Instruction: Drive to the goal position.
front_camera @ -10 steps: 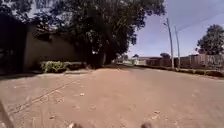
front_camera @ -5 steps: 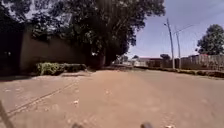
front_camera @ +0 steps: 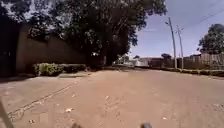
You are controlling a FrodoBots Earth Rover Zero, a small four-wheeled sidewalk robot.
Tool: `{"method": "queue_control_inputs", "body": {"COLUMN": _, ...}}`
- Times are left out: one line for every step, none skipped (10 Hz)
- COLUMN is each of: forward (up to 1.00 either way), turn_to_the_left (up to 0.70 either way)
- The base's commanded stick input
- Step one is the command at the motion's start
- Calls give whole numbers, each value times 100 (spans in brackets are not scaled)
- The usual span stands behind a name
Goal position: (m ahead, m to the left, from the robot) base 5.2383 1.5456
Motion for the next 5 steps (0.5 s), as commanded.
{"method": "queue_control_inputs", "body": {"forward": 70, "turn_to_the_left": 0}}
{"method": "queue_control_inputs", "body": {"forward": 70, "turn_to_the_left": 0}}
{"method": "queue_control_inputs", "body": {"forward": 70, "turn_to_the_left": 0}}
{"method": "queue_control_inputs", "body": {"forward": 70, "turn_to_the_left": 0}}
{"method": "queue_control_inputs", "body": {"forward": 70, "turn_to_the_left": 0}}
